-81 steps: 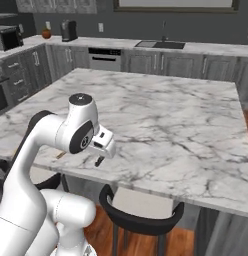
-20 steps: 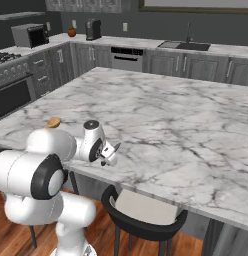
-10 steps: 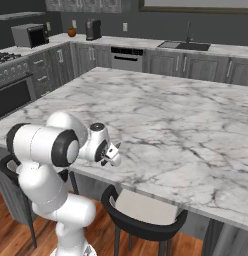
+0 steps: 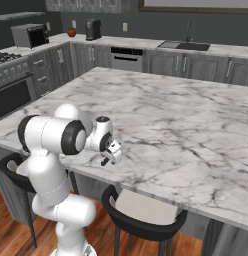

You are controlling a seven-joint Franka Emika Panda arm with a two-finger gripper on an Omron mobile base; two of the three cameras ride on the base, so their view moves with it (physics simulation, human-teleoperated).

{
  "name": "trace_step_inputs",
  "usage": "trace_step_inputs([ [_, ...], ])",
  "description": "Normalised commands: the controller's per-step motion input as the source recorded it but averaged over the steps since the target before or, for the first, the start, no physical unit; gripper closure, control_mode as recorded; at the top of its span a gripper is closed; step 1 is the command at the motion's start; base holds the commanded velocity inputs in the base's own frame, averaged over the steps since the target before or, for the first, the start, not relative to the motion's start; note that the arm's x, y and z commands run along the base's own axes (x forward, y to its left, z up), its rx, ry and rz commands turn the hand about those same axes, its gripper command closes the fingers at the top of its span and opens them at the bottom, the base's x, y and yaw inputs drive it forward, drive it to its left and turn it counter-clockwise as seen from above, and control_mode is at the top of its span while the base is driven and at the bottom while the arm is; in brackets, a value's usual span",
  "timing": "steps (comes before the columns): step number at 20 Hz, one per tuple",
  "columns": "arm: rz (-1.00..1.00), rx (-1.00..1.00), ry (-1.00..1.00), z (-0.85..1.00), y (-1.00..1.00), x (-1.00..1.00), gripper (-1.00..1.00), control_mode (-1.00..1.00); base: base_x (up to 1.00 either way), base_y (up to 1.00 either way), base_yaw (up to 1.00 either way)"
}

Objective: Pick up the metallic utensils from the counter and place them in the open drawer. Make sure not to pick up any wooden utensils.

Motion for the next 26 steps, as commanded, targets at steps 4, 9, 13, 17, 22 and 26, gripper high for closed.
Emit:
trace_step_inputs([
  [4, 0.0, 0.0, 0.0, -0.44, 0.0, 0.15, 1.0, -1.0, 0.0, 0.0, 0.0],
  [9, 0.0, 0.0, 0.0, -0.49, 0.12, 0.01, 1.0, -1.0, 0.0, 0.0, 0.0],
  [13, 0.0, 0.0, 0.01, -0.49, 0.02, -0.21, 1.0, -1.0, 0.0, 0.0, 0.0],
  [17, 0.0, 0.01, 0.01, -0.26, -0.35, -0.4, 1.0, -1.0, 0.0, 0.0, 0.0],
  [22, 0.0, 0.05, 0.0, 0.13, -0.43, -0.45, 1.0, -1.0, 0.0, 0.0, 0.0],
  [26, 0.0, 0.02, -0.01, 0.67, -0.34, -0.72, 1.0, -1.0, 0.0, 0.0, 0.0],
])
